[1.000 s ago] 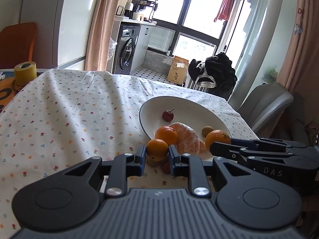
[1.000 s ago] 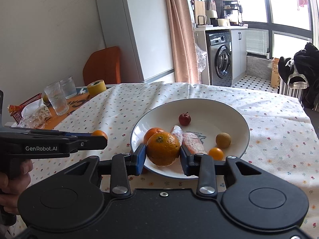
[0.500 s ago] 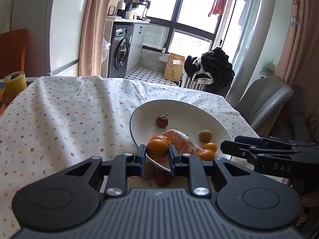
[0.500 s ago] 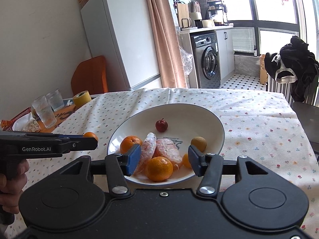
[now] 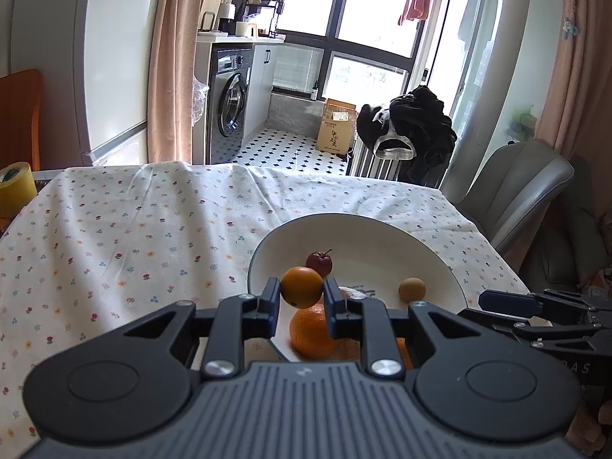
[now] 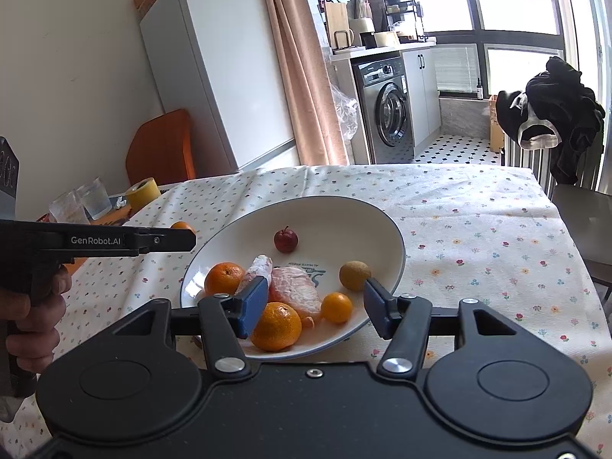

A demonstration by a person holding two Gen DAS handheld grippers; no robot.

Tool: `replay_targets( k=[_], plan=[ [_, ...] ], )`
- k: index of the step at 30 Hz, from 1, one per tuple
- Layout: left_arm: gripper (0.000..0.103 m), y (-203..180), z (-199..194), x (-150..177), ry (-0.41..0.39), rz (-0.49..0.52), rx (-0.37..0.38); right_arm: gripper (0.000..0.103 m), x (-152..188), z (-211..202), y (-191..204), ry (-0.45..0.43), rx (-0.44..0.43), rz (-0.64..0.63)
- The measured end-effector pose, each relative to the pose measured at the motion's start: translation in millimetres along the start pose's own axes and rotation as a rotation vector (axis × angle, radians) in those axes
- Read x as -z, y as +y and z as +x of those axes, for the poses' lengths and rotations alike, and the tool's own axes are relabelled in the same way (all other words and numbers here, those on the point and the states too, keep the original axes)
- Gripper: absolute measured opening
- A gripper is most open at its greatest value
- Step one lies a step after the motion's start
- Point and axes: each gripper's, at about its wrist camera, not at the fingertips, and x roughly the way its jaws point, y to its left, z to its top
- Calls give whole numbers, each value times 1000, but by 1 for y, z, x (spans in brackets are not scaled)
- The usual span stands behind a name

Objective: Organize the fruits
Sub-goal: 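Carry the tangerine into the bowl with the left tool while the right tool carries the orange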

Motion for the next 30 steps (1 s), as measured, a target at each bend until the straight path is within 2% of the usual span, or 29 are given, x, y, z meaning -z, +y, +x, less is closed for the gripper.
replay_targets(
  k=[4,5,12,15,17,23,30],
  plan=[
    [22,2,8,-6,-3,-20,-7,59,0,2,0,0,-6,1],
    [26,2,9,-7,-6,-22,-15,60,0,2,0,-1,-6,0],
    [32,9,2,-9,-7,-56,-31,65,3,-1,0,1,-8,1],
    [40,11,-4,-6,-7,-67,-31,73,5,-1,1,-2,-5,3],
    [52,12,-8,-5,-9,-71,-34,76,5,-3,2,-5,-6,3],
    [75,10,-23,3,-32,-55,-56,86,7,-8,5,-9,1,4],
    [85,9,-37,10,-47,-50,-66,96,12,-17,7,-12,12,5]
  ],
)
